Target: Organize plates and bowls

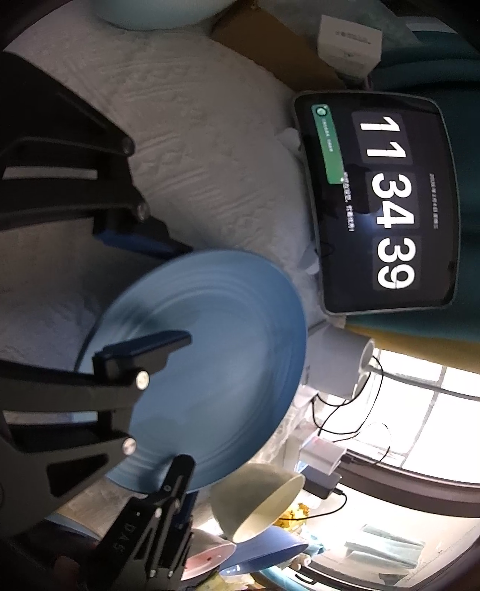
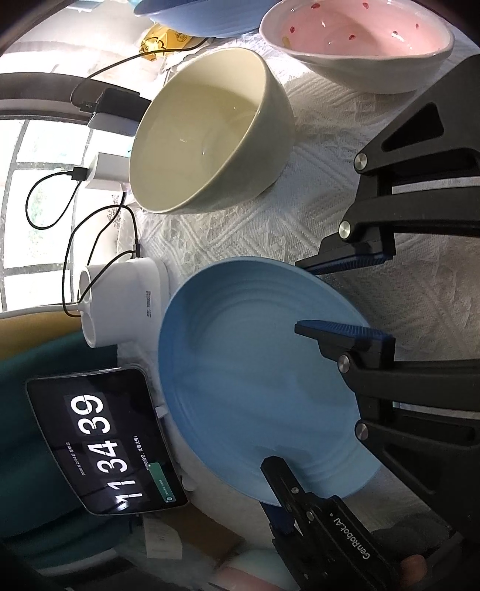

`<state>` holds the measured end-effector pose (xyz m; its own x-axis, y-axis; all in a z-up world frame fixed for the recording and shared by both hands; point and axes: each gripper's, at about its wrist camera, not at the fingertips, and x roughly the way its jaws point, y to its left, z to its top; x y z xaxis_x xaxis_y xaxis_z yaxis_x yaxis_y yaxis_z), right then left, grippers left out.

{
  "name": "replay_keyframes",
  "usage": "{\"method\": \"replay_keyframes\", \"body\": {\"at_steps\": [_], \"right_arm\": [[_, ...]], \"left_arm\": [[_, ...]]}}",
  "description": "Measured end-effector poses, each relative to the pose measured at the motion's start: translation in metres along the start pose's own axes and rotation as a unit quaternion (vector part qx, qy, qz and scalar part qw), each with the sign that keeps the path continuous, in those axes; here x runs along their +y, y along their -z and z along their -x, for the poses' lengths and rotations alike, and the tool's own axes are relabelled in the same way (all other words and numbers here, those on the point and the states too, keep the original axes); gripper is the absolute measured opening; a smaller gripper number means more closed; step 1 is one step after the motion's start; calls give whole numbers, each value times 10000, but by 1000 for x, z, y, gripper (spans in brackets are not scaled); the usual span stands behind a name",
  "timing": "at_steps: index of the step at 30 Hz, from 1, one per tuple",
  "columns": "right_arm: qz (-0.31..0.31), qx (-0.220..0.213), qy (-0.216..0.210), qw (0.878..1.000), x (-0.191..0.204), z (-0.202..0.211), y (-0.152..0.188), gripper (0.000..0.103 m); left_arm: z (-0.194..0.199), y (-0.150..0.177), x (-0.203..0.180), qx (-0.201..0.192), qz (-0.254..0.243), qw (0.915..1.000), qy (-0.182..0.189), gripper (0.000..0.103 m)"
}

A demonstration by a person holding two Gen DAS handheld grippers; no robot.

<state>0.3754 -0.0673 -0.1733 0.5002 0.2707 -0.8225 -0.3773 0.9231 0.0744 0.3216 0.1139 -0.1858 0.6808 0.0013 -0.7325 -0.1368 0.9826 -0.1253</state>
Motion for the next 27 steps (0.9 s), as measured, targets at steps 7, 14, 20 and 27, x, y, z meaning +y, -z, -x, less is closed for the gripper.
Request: {"method": "replay_keyframes", "body": {"at_steps": [7, 14, 20, 27], "right_arm": [[39, -91, 13, 10000, 1, 8, 1, 28], [39, -219, -1, 9998, 3, 25, 3, 27], [25, -321, 1, 9995, 2, 40, 5, 28], [27, -418, 1, 9991, 1, 58, 12, 27]], "left_arm": [[11, 0, -1, -117, -16, 9999, 15, 40], [27, -1, -5, -248, -27, 9997, 38, 40], [40, 1, -10, -306, -26, 9995, 102, 40], [56, 7, -14, -343, -5, 9993, 141, 40]]}}
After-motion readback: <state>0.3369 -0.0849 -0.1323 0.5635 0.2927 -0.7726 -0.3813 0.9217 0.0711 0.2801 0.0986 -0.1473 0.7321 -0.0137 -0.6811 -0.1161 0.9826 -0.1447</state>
